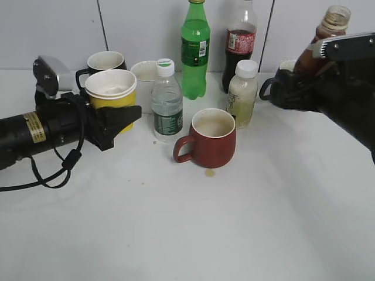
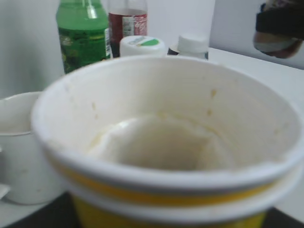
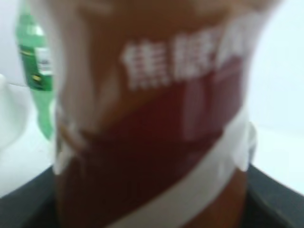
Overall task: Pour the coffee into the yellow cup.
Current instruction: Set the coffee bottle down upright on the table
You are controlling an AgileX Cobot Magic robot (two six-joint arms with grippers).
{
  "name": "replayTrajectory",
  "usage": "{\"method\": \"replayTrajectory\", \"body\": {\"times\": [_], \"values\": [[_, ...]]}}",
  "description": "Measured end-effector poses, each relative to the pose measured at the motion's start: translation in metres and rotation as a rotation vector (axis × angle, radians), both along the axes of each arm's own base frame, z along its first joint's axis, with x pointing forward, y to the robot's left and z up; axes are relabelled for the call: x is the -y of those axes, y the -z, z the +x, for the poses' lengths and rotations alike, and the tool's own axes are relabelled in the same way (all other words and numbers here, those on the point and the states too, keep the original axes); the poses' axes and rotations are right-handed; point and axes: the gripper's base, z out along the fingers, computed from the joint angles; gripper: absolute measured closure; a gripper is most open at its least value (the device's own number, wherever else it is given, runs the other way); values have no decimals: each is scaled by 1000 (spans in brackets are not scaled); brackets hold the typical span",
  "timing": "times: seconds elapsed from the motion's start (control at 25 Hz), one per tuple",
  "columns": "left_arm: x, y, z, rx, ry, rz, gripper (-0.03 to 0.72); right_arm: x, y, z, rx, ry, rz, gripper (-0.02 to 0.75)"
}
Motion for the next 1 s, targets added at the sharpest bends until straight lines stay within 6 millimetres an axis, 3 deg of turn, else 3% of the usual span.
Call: {"method": "replayTrajectory", "body": {"times": [0.12, 0.56, 1.0], "values": [[-2, 10, 4, -16, -44, 12, 314, 8, 16, 3, -31, 28, -5, 234], [-8, 51, 21, -50, -157, 47, 314, 4, 72, 6, -81, -7, -37, 235], [-3, 82, 41, -74, -159, 52, 301, 5, 78, 6, -59, -4, -34, 235]]}}
